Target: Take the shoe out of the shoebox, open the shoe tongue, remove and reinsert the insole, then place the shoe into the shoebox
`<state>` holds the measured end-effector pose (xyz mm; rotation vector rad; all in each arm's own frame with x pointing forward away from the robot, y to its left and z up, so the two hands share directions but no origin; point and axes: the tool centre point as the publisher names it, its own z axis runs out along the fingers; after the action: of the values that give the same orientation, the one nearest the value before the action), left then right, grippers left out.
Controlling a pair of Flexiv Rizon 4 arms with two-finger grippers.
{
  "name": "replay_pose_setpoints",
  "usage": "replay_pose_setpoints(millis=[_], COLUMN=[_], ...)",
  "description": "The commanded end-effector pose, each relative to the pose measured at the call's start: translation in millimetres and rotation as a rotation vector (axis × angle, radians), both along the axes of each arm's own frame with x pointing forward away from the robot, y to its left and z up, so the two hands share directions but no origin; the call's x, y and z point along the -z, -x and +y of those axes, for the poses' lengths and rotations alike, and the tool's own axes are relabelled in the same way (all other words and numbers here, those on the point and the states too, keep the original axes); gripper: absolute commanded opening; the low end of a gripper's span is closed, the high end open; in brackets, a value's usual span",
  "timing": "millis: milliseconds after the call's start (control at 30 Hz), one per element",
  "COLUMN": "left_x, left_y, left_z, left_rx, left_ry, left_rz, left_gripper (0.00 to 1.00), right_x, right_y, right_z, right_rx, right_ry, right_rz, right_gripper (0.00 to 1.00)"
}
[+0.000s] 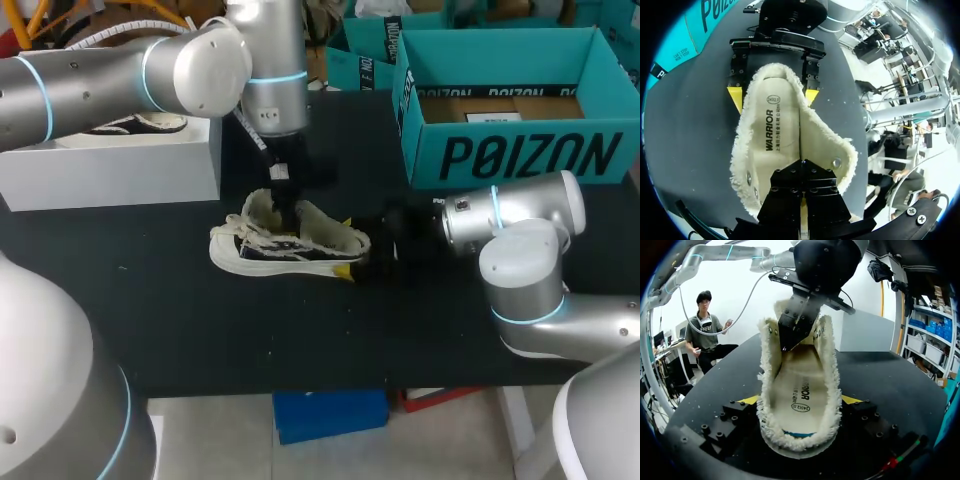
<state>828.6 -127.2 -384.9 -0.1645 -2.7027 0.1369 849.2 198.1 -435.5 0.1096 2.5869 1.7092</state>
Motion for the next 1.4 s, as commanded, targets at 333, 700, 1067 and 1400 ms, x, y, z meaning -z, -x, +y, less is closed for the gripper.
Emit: replay_pose_setpoints(millis=[333,700,1067,1400], left_x=[21,34,47,49], left_y=[14.0,19.6,17.0,16.3], left_z=[-2,-5,-6,-8], left_rx=[-0.038,-0.067,-0.095,-0.085], left_ry=[-0.032,-0.058,-0.056,-0.045], left_rz=[-0.006,-0.04,-0.036,-0.039], left_gripper=[0.0,0.0,0.0,0.29], right_x=[3,3,3,3], right_y=[-0.4,-0.4,-0.4,-0.4], right_z=[0,0,0,0], right_rx=[0.001,0.001,0.001,0.001], right_ry=[0.0,0.0,0.0,0.0], right_rz=[0.0,0.0,0.0,0.0], right_gripper=[0.0,0.0,0.0,0.0])
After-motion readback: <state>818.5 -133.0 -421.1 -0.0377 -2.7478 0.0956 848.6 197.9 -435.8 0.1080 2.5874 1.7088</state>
